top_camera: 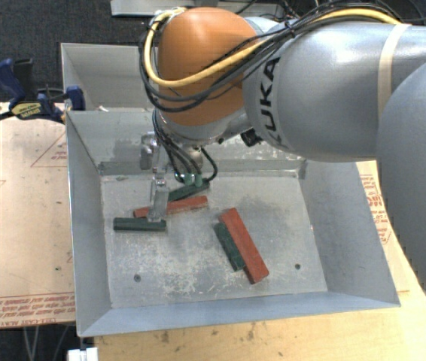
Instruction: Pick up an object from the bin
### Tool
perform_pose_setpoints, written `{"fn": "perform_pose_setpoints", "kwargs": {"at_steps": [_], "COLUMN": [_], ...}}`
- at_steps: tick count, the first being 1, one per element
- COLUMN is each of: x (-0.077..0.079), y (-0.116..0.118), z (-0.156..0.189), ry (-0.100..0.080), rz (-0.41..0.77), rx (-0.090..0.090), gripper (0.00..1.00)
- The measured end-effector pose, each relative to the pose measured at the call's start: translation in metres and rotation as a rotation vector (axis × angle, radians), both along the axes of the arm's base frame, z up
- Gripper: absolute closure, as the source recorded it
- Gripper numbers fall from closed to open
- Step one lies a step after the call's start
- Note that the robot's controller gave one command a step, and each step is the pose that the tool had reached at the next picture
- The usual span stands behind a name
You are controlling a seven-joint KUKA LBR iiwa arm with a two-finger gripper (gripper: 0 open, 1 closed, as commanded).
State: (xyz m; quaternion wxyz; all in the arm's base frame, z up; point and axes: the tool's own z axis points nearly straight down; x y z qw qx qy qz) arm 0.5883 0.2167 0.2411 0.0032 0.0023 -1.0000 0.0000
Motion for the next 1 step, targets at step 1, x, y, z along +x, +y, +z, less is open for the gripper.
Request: {"fn": "perform_pose_setpoints", "kwargs": {"at_steps": [1], "x": [0.0018], "y": [-0.0011], "z": [0.0045], "ry": [-0.008], "rz": [-0.003], "rx": [0.001], "gripper": [0.00]}}
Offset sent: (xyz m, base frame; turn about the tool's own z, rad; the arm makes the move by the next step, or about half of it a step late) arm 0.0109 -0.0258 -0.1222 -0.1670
